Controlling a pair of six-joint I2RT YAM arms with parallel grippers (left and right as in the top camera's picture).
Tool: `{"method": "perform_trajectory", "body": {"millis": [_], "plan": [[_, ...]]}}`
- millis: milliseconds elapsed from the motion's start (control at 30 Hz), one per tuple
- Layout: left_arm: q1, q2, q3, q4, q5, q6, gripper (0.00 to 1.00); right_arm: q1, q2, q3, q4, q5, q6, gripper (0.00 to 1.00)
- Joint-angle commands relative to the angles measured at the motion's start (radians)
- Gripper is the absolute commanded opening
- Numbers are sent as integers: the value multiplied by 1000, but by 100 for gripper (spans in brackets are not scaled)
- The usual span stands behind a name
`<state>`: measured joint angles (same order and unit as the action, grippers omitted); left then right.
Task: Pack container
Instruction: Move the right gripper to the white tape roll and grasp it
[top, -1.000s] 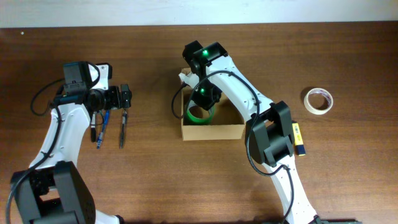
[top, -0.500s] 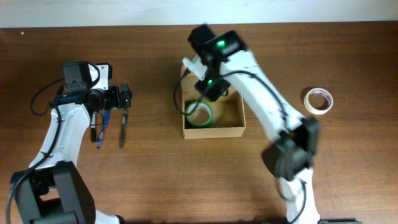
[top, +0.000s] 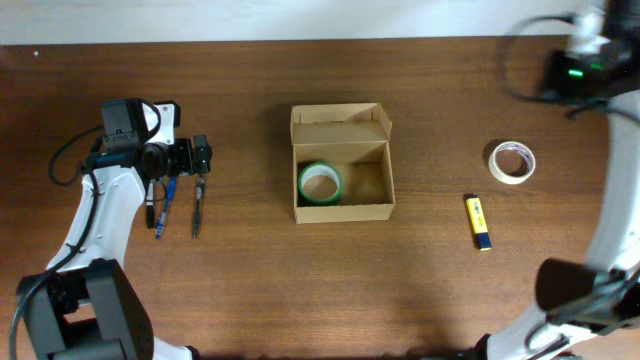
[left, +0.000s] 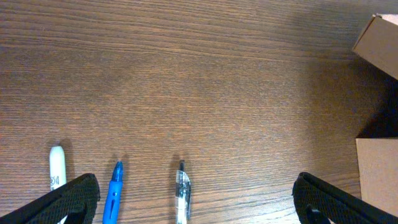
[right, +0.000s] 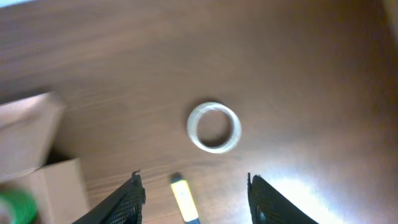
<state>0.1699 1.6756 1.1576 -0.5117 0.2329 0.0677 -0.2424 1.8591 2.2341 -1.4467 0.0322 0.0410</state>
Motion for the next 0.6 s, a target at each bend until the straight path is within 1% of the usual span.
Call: {"method": "perform_trajectory", "body": {"millis": [0,67,133,167,233,267,400,567], "plan": [[1,5,14,2,14,16,99,-139,67,-108,31,-117,101,53],[1,5,14,2,14,16,99,-207,95,-206,81,-166,108,53],[1,5,14,2,14,16,99,-233,109,-286,125,-183,115,53],[1,5,14,2,14,16,99,-242,123,-382,192,-179,118,53],[1,5,14,2,14,16,99,-242,131,-468,269,-179,118,53],[1,5,14,2,14,16,99,-242,134,-546,348,-179,121,53],[1,5,14,2,14,16,99,-242,134,-672,480,-179,142,53],[1,5,14,2,14,16,99,-242,145,-776,589,-179,209,53]]}}
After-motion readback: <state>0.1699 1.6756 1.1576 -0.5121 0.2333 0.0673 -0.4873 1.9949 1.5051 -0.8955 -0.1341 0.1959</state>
